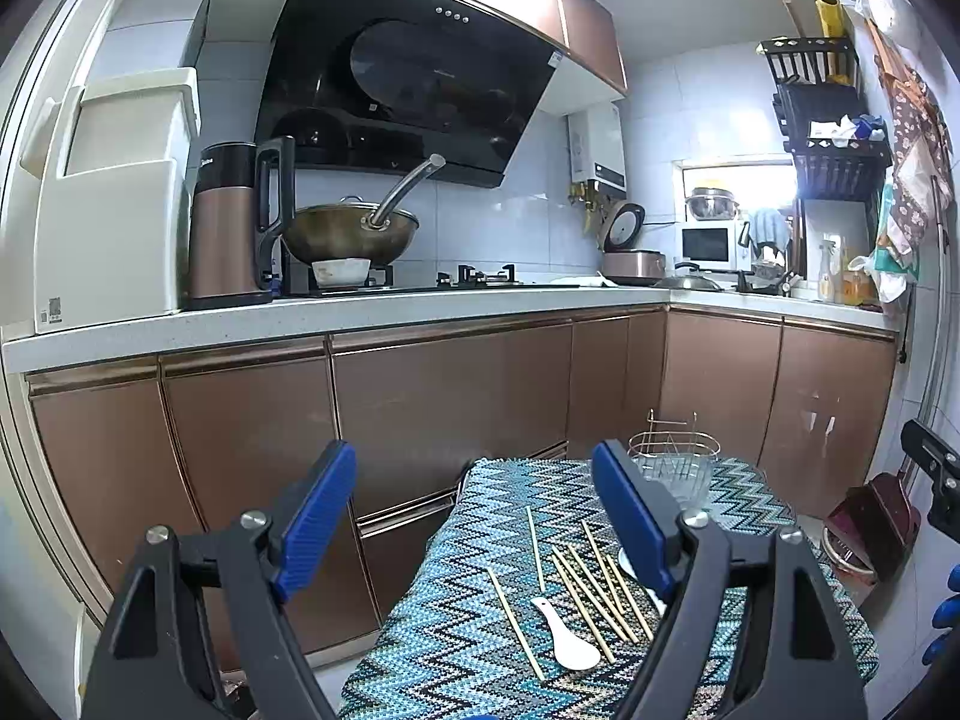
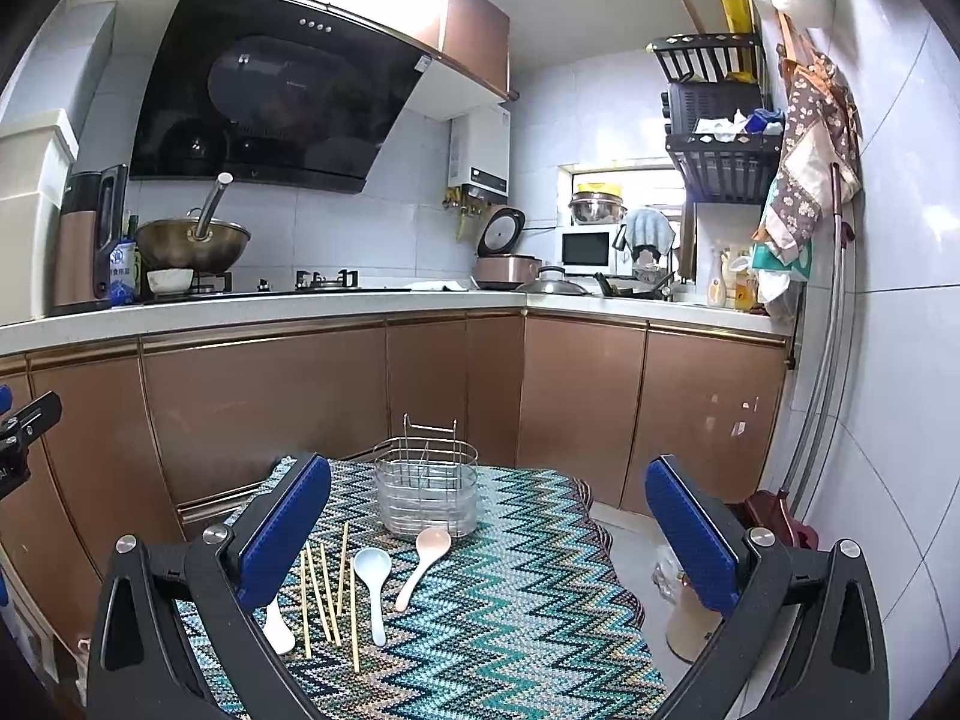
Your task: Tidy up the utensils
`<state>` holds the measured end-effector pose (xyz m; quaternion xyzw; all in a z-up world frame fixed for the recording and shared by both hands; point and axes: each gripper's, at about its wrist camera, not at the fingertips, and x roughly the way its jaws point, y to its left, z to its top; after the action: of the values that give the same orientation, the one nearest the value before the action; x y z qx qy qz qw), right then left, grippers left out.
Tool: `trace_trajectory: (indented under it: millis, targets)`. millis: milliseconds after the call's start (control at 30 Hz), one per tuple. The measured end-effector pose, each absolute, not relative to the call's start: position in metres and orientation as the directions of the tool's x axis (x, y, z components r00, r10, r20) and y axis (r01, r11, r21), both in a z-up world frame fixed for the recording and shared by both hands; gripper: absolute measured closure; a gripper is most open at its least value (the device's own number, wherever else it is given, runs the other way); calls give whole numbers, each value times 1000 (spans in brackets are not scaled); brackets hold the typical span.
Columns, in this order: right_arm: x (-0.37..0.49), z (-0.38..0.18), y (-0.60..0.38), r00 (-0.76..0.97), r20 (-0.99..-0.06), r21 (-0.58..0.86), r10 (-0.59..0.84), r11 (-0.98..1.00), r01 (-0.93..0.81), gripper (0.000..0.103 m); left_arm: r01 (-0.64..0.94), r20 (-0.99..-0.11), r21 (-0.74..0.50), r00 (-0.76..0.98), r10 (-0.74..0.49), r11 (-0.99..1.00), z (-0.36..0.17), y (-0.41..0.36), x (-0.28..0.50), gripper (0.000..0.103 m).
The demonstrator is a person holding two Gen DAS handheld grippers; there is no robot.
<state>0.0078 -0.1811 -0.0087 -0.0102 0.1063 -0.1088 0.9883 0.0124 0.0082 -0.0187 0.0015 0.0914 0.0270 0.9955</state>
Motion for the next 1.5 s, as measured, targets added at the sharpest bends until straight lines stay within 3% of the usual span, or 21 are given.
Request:
trace_trajectory:
  millis: [867,1500]
  targets:
    - [12,-15,-183,964,-180,-14,-198,980,199,0,-19,-189,-27,982,13,999,-21,11,19,23]
    - [23,-21,-186,963,-202,2,-176,984,180,0,-13,-218,28,976,19,1000,-28,0,32,23]
